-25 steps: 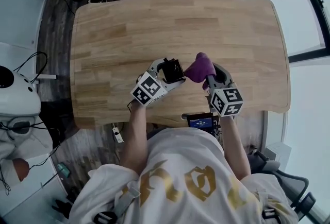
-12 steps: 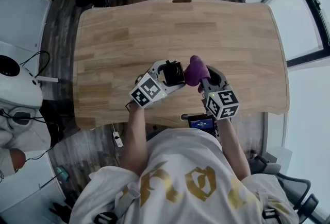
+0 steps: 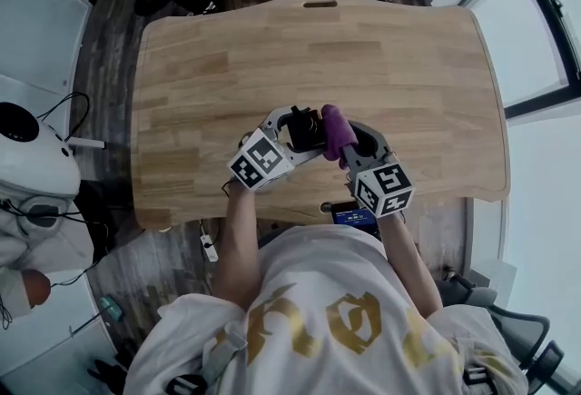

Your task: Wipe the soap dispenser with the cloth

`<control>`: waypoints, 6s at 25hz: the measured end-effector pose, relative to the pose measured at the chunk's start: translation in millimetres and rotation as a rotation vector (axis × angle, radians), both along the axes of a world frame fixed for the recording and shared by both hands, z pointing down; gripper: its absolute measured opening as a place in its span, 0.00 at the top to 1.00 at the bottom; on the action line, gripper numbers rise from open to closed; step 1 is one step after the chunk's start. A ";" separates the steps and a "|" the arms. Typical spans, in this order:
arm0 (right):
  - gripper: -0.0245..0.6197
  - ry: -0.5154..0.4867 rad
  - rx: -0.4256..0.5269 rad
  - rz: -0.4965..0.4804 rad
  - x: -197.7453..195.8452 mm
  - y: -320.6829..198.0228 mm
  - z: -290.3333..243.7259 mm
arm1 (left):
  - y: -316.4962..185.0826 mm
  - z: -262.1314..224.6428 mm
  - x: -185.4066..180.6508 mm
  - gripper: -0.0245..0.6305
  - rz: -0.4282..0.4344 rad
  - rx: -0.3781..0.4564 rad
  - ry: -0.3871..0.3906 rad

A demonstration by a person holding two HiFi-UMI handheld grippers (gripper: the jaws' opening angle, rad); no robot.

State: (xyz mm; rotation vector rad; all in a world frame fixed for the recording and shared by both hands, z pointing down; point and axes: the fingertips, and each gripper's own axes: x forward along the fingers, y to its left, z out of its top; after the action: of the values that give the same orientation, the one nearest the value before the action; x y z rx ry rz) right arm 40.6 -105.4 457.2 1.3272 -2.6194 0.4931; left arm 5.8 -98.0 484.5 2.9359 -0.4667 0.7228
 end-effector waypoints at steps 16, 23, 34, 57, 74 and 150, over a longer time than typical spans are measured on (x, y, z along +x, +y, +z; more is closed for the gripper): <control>0.91 -0.049 0.023 -0.079 -18.2 5.8 -15.8 | -7.6 5.6 -6.7 0.42 -0.036 -0.027 0.008; 0.91 -0.081 0.032 -0.108 -22.6 9.5 -24.0 | -7.7 6.4 -5.3 0.42 -0.042 -0.043 0.010; 0.91 -0.187 0.004 -0.089 -17.6 4.2 -24.7 | -5.4 4.4 1.2 0.42 -0.026 -0.054 0.027; 0.91 -0.174 -0.045 -0.004 -4.3 -24.3 -24.1 | 9.7 -22.9 15.0 0.42 0.048 -0.053 0.115; 0.91 -0.127 -0.119 -0.008 -18.7 -20.9 -7.6 | 5.9 -38.2 -5.6 0.42 0.015 -0.063 0.198; 0.91 -0.026 0.134 -0.118 -46.1 13.5 -87.5 | 26.3 -8.1 -1.1 0.42 0.087 -0.112 0.038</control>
State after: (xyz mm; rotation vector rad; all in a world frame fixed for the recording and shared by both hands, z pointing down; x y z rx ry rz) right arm -5.5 -91.8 369.7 1.2007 -2.7752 0.3246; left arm 4.7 -71.7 476.3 2.8738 -0.2870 0.6783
